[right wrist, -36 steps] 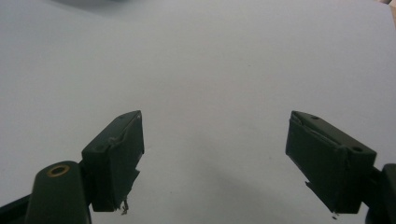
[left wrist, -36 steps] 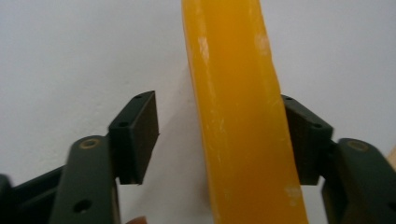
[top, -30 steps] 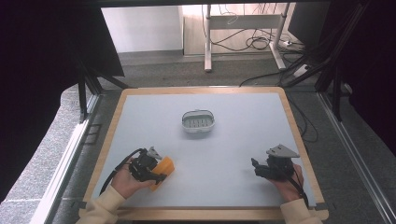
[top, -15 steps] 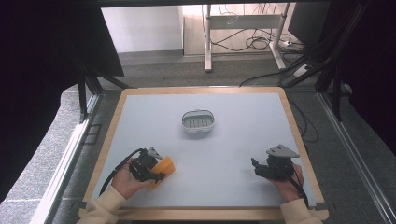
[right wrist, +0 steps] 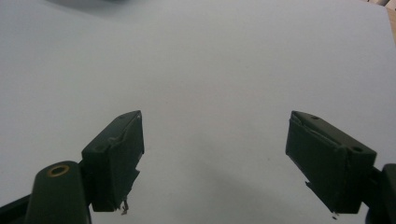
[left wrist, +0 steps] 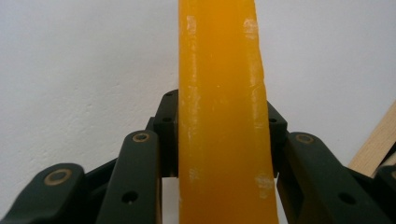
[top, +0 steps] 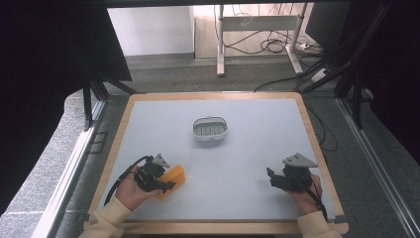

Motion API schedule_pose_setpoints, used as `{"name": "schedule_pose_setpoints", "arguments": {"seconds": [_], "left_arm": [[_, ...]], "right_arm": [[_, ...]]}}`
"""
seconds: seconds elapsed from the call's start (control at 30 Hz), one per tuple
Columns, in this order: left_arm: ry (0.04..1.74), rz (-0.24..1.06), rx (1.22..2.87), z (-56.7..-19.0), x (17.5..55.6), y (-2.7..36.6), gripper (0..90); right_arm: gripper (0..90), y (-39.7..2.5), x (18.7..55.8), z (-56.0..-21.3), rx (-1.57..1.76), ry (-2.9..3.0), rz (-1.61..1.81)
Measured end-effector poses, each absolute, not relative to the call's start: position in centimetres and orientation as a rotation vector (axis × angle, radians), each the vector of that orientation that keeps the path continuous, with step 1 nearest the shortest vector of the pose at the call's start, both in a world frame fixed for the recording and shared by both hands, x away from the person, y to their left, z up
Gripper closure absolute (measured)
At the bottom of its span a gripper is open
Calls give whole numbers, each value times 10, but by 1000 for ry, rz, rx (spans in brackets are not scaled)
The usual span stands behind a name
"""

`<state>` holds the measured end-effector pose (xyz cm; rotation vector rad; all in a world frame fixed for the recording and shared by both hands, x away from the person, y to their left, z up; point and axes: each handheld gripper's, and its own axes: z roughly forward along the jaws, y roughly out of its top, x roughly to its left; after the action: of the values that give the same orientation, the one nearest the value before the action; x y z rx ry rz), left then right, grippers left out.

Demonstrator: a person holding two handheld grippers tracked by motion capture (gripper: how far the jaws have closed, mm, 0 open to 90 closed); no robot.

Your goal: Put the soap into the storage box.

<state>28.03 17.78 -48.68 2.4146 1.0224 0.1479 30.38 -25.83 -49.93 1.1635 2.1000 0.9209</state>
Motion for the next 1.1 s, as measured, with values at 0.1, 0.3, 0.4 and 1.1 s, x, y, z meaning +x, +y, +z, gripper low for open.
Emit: {"name": "schedule_pose_setpoints", "arguments": {"seconds": [0.1, 0.3, 0.4, 1.1], "left_arm": [[1017, 152, 2411, -484, 280, 180, 619], [1007, 152, 2388, -478, 282, 187, 619], [1008, 154, 2375, -476, 283, 191, 619], [1005, 175, 2347, -465, 283, 200, 619]], "right_arm": [[197, -258, 304, -500, 1163, 2101, 918], [197, -258, 304, -500, 1163, 2100, 921], [197, -258, 304, -500, 1165, 2100, 922], [196, -259, 306, -501, 1182, 2102, 920]]}}
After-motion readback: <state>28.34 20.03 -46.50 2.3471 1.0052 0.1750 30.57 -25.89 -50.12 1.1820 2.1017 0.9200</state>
